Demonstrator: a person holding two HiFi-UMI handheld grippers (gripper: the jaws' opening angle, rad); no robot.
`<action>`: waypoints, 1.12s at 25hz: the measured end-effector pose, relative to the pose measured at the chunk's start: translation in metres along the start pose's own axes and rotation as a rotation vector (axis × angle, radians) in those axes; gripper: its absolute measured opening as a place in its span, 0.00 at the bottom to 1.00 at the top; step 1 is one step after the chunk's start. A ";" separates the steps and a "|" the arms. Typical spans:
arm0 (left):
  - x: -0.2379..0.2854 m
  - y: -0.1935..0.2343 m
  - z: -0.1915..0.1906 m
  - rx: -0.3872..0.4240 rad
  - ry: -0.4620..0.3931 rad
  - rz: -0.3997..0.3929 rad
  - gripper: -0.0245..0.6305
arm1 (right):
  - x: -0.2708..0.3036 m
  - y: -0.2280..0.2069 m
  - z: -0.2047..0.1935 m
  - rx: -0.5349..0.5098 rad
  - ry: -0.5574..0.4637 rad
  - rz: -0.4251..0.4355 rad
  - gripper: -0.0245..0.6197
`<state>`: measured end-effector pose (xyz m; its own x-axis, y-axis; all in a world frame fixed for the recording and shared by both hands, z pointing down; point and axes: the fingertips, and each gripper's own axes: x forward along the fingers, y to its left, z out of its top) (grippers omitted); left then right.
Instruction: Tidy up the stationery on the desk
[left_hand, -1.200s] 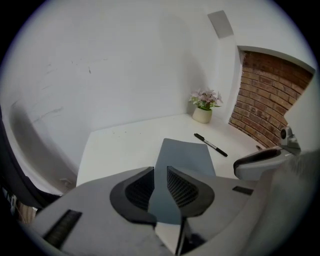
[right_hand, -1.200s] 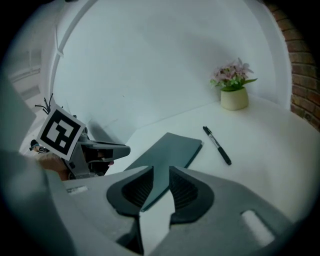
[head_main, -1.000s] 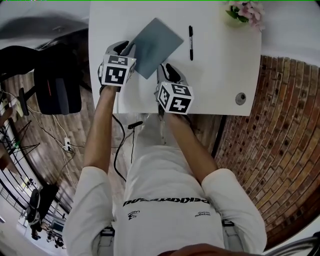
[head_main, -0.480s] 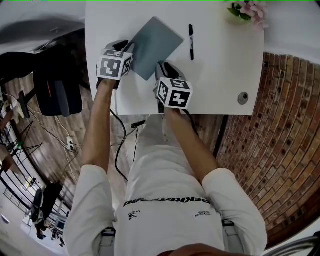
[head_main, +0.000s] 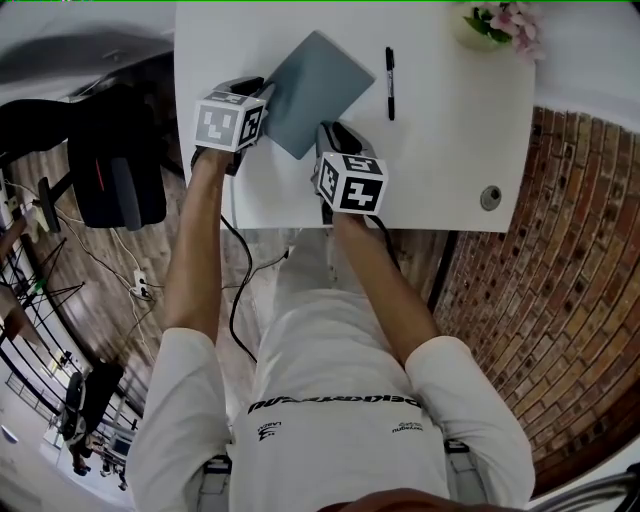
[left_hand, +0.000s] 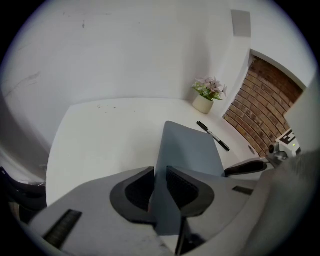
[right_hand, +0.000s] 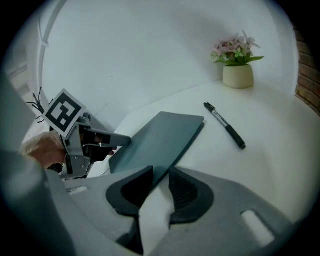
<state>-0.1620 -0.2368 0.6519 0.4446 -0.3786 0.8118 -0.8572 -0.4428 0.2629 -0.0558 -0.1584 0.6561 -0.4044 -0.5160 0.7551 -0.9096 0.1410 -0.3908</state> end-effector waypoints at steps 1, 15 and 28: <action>0.000 0.000 0.000 -0.004 -0.002 0.002 0.15 | 0.000 0.000 0.000 -0.009 0.003 -0.002 0.18; -0.007 -0.015 -0.016 -0.045 0.015 0.009 0.15 | -0.008 -0.017 0.008 -0.088 0.013 -0.039 0.16; -0.011 -0.050 -0.037 -0.133 -0.006 0.034 0.15 | -0.020 -0.044 0.012 -0.113 0.037 -0.018 0.13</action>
<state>-0.1337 -0.1806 0.6490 0.4157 -0.3969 0.8183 -0.8986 -0.3183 0.3021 -0.0068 -0.1650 0.6520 -0.3896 -0.4881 0.7810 -0.9207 0.2278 -0.3169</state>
